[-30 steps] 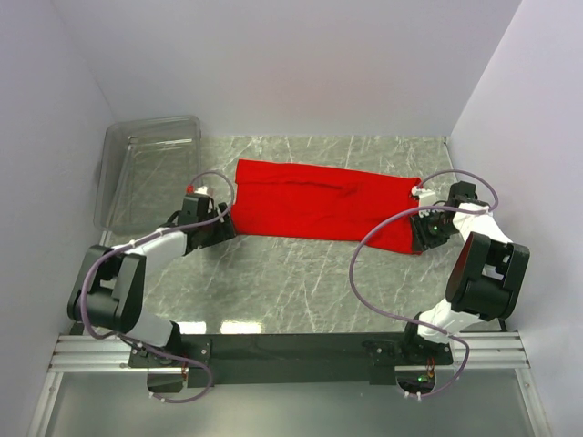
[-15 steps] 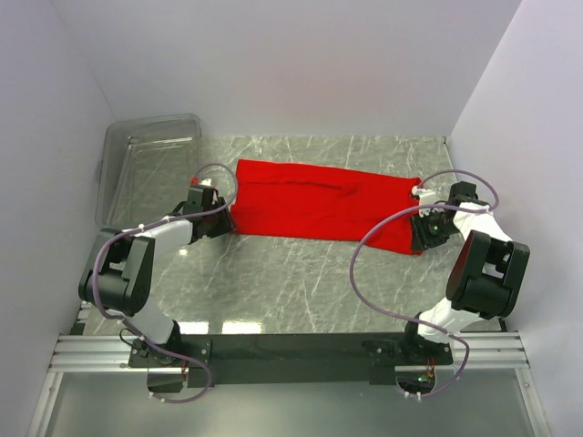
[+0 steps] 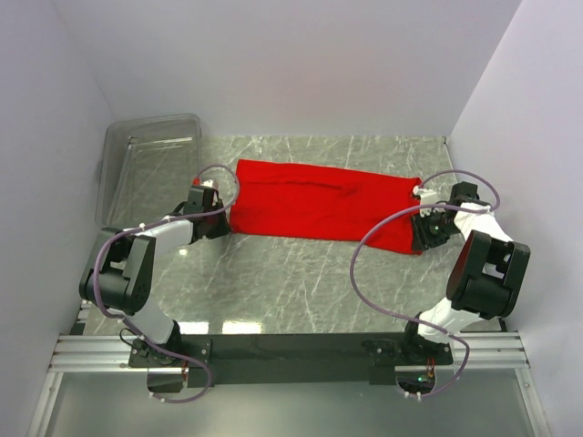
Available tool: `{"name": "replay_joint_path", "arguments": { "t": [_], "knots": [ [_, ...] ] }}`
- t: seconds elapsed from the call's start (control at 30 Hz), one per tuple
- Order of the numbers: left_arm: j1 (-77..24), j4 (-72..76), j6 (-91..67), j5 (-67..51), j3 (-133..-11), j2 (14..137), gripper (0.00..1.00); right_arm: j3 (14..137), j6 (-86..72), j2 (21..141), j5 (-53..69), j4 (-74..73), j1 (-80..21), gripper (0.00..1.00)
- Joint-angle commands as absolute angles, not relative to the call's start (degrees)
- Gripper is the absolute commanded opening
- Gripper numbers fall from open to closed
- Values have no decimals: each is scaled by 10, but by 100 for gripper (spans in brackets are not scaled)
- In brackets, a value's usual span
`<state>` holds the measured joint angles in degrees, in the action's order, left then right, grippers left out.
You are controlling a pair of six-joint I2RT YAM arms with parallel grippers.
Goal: Fold and stack the t-shirts
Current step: Adjust the T-shirt at the center of the board.
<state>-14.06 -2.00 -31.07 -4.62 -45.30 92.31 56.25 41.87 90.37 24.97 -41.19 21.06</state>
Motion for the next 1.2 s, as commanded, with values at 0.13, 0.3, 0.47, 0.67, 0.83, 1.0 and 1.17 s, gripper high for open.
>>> {"name": "replay_joint_path", "arguments": {
  "t": [0.13,0.3,0.47,0.67,0.83,1.0,1.17],
  "knots": [
    [-143,-23,-291,-27,-467,899,1,585,406,910,234,-390,214,43],
    [-143,-26,-283,-29,-465,886,1,591,390,923,233,-379,214,36],
    [-143,-25,-280,-31,-461,879,1,590,394,922,230,-382,216,9],
    [-143,-34,-273,-19,-454,862,1,585,383,900,193,-363,230,0],
    [-143,-52,-265,-2,-441,836,1,591,385,906,171,-370,246,0],
    [-143,-66,-259,-3,-431,822,1,590,387,915,156,-374,252,0],
    [-142,-90,-261,-2,-432,805,1,600,385,926,136,-381,259,0]
  ]
}}
